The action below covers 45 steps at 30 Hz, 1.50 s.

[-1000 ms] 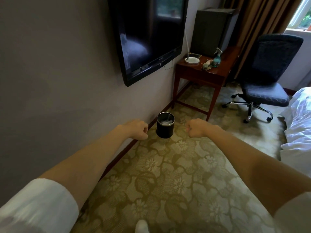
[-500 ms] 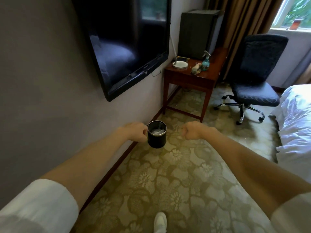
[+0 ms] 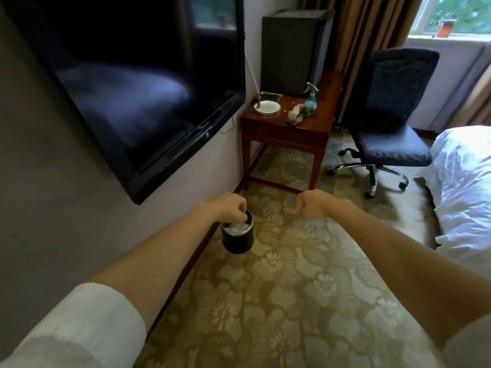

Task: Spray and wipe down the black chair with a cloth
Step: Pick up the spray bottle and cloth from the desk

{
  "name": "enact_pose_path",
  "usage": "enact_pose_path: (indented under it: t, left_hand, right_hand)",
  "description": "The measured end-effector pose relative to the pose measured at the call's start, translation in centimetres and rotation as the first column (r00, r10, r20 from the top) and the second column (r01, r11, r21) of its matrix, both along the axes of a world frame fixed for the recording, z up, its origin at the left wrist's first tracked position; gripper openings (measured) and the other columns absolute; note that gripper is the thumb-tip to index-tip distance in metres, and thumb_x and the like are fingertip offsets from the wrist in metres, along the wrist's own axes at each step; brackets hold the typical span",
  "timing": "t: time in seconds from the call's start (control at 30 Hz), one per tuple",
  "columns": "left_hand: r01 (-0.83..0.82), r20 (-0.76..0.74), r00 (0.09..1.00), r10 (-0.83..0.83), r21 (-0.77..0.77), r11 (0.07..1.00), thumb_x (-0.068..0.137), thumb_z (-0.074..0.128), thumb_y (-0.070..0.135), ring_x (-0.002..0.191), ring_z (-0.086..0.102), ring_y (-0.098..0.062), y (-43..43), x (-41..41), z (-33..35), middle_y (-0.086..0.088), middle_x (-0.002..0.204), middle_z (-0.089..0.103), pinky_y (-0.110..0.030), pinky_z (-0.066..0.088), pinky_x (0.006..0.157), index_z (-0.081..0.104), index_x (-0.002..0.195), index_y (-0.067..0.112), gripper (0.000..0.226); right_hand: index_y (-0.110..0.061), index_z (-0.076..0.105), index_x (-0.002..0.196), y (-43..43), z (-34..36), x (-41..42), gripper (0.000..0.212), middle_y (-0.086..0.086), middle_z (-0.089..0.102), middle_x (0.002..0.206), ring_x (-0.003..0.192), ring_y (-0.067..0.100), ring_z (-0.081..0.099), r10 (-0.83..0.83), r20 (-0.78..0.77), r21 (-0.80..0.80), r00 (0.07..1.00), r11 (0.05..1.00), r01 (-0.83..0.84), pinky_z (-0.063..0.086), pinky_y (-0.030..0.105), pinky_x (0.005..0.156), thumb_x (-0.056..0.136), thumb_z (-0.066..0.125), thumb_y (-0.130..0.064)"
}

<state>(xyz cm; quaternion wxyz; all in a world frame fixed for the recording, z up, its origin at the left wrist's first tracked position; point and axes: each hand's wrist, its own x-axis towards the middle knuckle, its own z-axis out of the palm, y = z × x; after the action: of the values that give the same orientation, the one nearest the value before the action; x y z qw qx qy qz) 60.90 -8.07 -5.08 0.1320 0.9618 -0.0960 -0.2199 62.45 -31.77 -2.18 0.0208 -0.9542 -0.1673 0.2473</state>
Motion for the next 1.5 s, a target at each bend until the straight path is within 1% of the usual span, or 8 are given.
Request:
enact_pose_path:
  t: [0.27, 0.53, 0.67, 0.87, 1.07, 1.2, 1.4, 1.5]
  left_hand:
    - [0.100, -0.004, 0.995, -0.100, 0.055, 0.993, 0.088, 0.058, 0.030, 0.091, 0.057, -0.015, -3.3, 6.7, -2.0, 0.003, 0.101, 0.057, -0.037, 0.055, 0.083, 0.056, 0.095, 0.027, 0.008]
    - [0.096, -0.030, 0.995, -0.095, 0.037, 0.995, 0.086, 0.056, 0.029, 0.093, 0.058, -0.016, -7.3, 13.8, -3.3, 0.004, 0.103, 0.058, -0.038, 0.055, 0.084, 0.057, 0.095, 0.026, 0.010]
    - [0.063, -0.040, 0.997, -0.061, 0.038, 0.997, 0.084, 0.058, 0.031, 0.091, 0.059, -0.015, -9.8, 18.3, -3.5, 0.006, 0.098, 0.058, -0.040, 0.056, 0.084, 0.058, 0.092, 0.026, 0.009]
    - [0.063, -0.044, 0.997, -0.061, 0.054, 0.997, 0.087, 0.056, 0.030, 0.094, 0.056, -0.017, -14.6, 24.0, -3.6, 0.004, 0.101, 0.057, -0.040, 0.053, 0.085, 0.058, 0.094, 0.024, 0.009]
    - [0.070, -0.051, 0.996, -0.067, 0.052, 0.996, 0.088, 0.054, 0.029, 0.096, 0.055, -0.017, -18.9, 27.6, -4.3, 0.004, 0.104, 0.058, -0.031, 0.046, 0.075, 0.058, 0.098, 0.023, 0.012]
    - [0.062, -0.094, 0.994, -0.056, 0.069, 0.996, 0.089, 0.054, 0.030, 0.099, 0.054, -0.017, -20.3, 28.9, -5.1, 0.003, 0.109, 0.057, -0.035, 0.049, 0.082, 0.058, 0.102, 0.023, 0.016]
    - [0.092, -0.082, 0.993, -0.085, 0.087, 0.992, 0.089, 0.053, 0.028, 0.094, 0.052, -0.016, -21.4, 32.8, -5.0, 0.006, 0.101, 0.055, -0.029, 0.039, 0.070, 0.056, 0.097, 0.024, 0.010]
    - [0.113, -0.087, 0.990, -0.107, 0.069, 0.991, 0.089, 0.053, 0.028, 0.098, 0.055, -0.016, -22.0, 35.5, -5.1, 0.004, 0.107, 0.059, -0.029, 0.043, 0.072, 0.058, 0.101, 0.022, 0.014]
  right_hand:
    - [-0.008, 0.061, 0.119, -3.0, -2.3, 5.3, 0.029, 0.014, 0.061, 0.120, 0.113, 0.030, 0.057, -0.152, 0.015, 0.015, 0.988, 0.988, 0.152, 0.046, 0.036, 0.094, 0.094, 0.051, -0.016]
    - [-0.010, 0.056, 0.129, -6.6, -2.9, 12.8, 0.037, 0.007, 0.054, 0.131, 0.120, 0.024, 0.051, -0.053, -0.065, -0.063, 0.996, 0.997, 0.049, 0.043, 0.031, 0.100, 0.095, 0.052, -0.024]
    - [-0.008, 0.056, 0.127, -9.3, -3.1, 17.8, 0.034, 0.007, 0.055, 0.130, 0.118, 0.026, 0.053, -0.010, -0.069, -0.081, 0.998, 0.997, 0.004, 0.045, 0.032, 0.098, 0.094, 0.049, -0.015]
    - [-0.003, 0.057, 0.126, -14.0, -3.1, 24.7, 0.034, 0.012, 0.057, 0.127, 0.114, 0.028, 0.055, -0.071, -0.057, -0.013, 0.996, 0.997, 0.070, 0.046, 0.032, 0.093, 0.094, 0.051, -0.013]
    - [-0.006, 0.064, 0.116, -18.5, -4.1, 29.6, 0.030, 0.013, 0.063, 0.118, 0.111, 0.029, 0.059, -0.100, -0.033, -0.002, 0.994, 0.995, 0.100, 0.047, 0.035, 0.092, 0.088, 0.061, -0.015]
    - [-0.004, 0.058, 0.123, -20.5, -3.9, 30.8, 0.032, 0.011, 0.059, 0.125, 0.114, 0.028, 0.056, -0.065, -0.057, 0.022, 0.996, 0.998, 0.067, 0.045, 0.033, 0.094, 0.094, 0.052, -0.017]
    - [-0.011, 0.055, 0.129, -22.7, -4.7, 34.1, 0.036, 0.007, 0.057, 0.129, 0.117, 0.024, 0.054, -0.059, -0.064, 0.030, 0.996, 0.998, 0.061, 0.044, 0.031, 0.094, 0.093, 0.054, -0.014]
    - [-0.013, 0.053, 0.131, -23.2, -5.3, 36.3, 0.039, 0.008, 0.056, 0.130, 0.119, 0.024, 0.053, -0.053, -0.071, 0.015, 0.996, 0.998, 0.054, 0.045, 0.032, 0.097, 0.092, 0.052, -0.009]
